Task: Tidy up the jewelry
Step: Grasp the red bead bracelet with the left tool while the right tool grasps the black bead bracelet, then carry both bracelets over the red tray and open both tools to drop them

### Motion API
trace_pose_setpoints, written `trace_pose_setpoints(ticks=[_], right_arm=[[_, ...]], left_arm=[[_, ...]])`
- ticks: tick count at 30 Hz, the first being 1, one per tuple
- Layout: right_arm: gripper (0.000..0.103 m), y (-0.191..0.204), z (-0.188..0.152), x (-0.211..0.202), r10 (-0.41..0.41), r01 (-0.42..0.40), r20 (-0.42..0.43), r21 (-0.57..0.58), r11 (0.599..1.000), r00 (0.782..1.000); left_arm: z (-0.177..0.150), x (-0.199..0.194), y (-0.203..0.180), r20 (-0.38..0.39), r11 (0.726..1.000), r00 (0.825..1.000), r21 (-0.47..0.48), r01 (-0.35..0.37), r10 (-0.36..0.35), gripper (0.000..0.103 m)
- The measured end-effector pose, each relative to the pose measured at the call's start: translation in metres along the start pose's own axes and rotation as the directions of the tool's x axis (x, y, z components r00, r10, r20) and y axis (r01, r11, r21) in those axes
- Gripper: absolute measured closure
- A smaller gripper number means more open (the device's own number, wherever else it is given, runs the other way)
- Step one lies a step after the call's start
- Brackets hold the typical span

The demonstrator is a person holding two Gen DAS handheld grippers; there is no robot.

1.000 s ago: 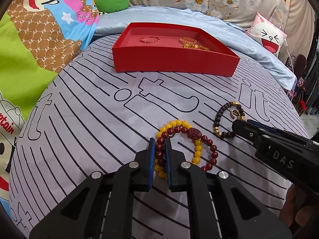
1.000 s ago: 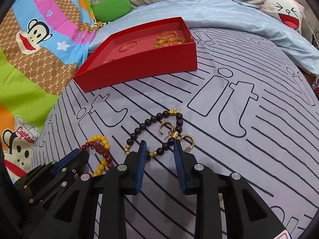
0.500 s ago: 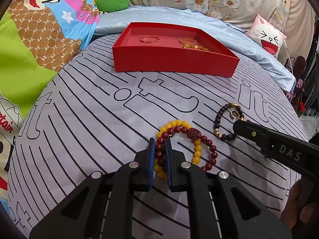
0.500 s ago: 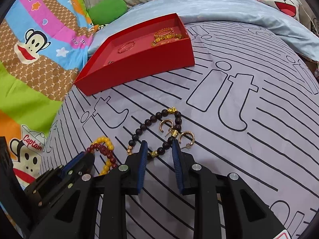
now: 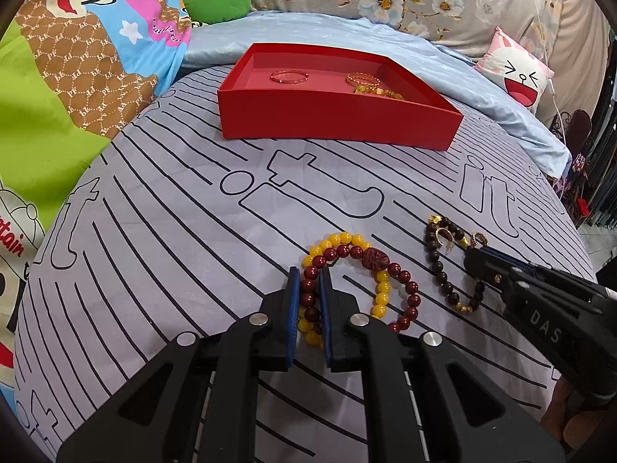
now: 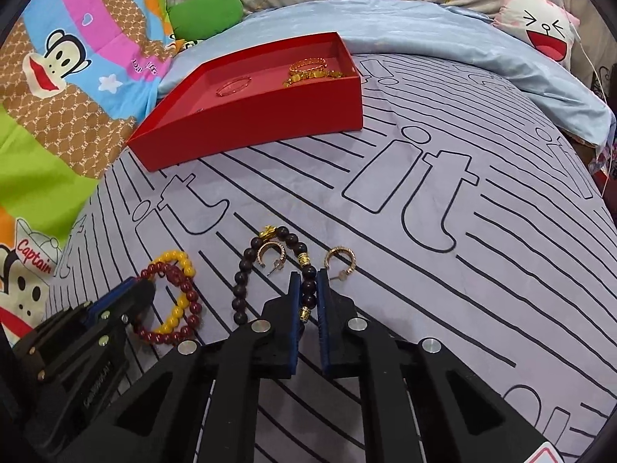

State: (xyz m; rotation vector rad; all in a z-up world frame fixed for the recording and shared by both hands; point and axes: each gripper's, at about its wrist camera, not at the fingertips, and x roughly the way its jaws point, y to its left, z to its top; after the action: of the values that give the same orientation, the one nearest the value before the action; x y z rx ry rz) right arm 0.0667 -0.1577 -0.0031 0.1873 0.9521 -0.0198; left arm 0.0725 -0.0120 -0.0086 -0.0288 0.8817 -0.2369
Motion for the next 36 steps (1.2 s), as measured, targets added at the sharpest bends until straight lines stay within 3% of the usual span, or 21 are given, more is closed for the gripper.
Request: trace_pose_setpoints(ticks=[17, 36], right_arm=[[0.096, -0.008, 0.017, -0.052, 0.055, -0.054, 0.088, -0.013, 0.998, 0.995], [0.096, -0.013, 0.066, -0.076, 0.077, -0.068, 0.175, -0.054, 0.996, 0.982]], left_arm=[[0.011, -0.026, -0.002, 0.011, 0.996, 0.996, -0.014, 0.084, -0.084, 0.095], [0.094, -0.057, -0.001, 0.097, 0.984, 0.979, 0.026, 0.176, -0.178, 0.095]])
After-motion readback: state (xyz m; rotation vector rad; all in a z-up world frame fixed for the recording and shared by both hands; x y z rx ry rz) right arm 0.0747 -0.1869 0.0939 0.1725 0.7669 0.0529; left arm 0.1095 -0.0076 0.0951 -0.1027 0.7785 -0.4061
